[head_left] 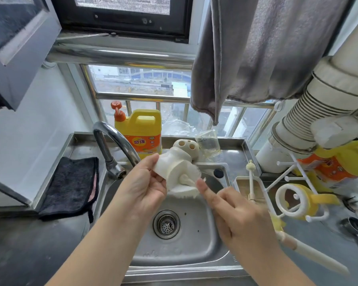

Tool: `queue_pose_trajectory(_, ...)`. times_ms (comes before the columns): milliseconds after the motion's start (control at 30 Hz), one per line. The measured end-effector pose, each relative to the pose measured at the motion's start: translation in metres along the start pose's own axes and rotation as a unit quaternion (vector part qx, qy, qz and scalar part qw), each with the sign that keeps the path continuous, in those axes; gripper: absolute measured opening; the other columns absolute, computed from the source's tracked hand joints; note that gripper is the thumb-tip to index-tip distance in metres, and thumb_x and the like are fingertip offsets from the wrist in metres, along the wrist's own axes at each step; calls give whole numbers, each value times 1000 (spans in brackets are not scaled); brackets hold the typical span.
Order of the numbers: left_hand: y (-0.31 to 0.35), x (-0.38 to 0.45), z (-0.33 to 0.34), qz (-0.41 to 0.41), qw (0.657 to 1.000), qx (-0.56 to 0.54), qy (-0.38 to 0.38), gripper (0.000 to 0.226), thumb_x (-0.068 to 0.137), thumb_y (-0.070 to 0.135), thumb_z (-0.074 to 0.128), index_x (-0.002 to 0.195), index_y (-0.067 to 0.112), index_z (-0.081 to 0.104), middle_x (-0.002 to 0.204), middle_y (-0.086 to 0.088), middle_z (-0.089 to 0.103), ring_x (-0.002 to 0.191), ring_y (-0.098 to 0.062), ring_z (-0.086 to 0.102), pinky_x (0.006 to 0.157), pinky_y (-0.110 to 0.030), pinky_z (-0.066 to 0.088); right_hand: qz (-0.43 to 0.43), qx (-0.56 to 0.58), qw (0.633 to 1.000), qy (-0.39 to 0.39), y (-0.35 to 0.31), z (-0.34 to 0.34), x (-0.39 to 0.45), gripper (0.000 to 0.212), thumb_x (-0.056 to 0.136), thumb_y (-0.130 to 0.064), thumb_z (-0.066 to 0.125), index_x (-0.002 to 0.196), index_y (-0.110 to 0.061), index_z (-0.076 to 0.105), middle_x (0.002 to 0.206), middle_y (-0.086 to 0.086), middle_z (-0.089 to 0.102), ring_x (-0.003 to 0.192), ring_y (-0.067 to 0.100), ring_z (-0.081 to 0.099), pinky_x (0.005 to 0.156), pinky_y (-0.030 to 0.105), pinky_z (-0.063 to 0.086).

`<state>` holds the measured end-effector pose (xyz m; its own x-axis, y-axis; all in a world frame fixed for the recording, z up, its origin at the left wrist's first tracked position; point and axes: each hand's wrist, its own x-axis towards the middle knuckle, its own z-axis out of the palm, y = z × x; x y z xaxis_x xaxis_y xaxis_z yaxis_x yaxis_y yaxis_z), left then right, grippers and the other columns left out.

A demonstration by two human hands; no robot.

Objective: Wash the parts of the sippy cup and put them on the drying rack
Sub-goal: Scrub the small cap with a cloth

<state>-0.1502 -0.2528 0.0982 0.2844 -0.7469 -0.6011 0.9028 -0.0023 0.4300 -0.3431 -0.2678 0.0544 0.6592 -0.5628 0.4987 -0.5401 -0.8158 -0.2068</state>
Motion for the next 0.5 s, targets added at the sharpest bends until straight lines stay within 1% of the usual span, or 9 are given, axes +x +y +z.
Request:
queue_pose_trajectory(100,-4,-2,-4,-13,1000,-17,15,12,96,7,49,91,-1,56,67,-14,69,52,-17,68,45,-31,56,-5,-32,999,-6,8,-4,-8,55,85,-9,46,135,-32,43,65,-5,51,46,11,40,38,21,36)
queue_pose_trajectory(200,-7,0,-6,-29,999,-27,18,14,97,8,48,101,-3,55,69,-15,70,53,-19,69,40,-28,53,29,-18,999,-6,11,-6,4,58,83,-12,48,137,-33,42,68,-5,51,47,12,42,38,22,39)
queue_pose_trajectory(267,-9,1,-7,-57,998,-24,-3,27,98,14,47,115,-6,54,85,-18,70,67,-22,70,44,-34,56,5,-22,1000,12,4,-2,13,55,85,-11,48,136,-32,43,67,-5,51,47,11,42,39,22,37)
queue_pose_trajectory(300,-9,1,-7,-75,997,-17,-14,33,99,19,46,119,-6,53,95,-19,68,79,-25,68,52,-41,58,-20,-26,999,15,-1,-1,14,54,86,-9,47,135,-31,45,66,-5,50,48,11,41,39,22,35)
queue_pose_trajectory(333,-7,0,-7,-89,996,-11,-14,34,99,22,46,119,-5,53,100,-20,66,87,-27,65,64,-47,59,-39,-31,999,10,-3,0,10,52,88,-7,45,135,-31,45,66,-5,50,48,10,40,39,23,34)
queue_pose_trajectory(367,-5,-1,-7,-90,996,-12,-7,31,99,22,46,114,-4,54,97,-20,66,87,-27,65,73,-49,57,-49,-39,998,1,-2,0,4,51,89,-7,43,135,-31,45,65,-5,50,48,10,40,39,23,34)
queue_pose_trajectory(400,-3,-1,-9,-75,997,-17,4,26,99,20,47,108,-2,55,88,-18,69,80,-26,68,72,-45,58,-45,-48,998,-10,3,-2,-4,52,90,-6,42,135,-31,45,65,-5,51,47,11,40,39,23,34)
queue_pose_trajectory(467,-1,-1,-10,-38,999,-34,14,18,98,14,47,100,-2,56,73,-15,71,58,-21,70,48,-33,57,-1,-61,998,-29,16,-7,-12,58,85,-10,45,137,-33,41,67,-6,52,46,12,42,39,23,35)
queue_pose_trajectory(500,-1,-2,-9,-30,999,-39,16,17,98,12,47,97,-1,56,72,-15,71,53,-20,69,40,-30,53,25,-60,997,-35,21,-9,-12,59,83,-14,47,138,-34,40,67,-7,51,46,12,43,39,22,35)
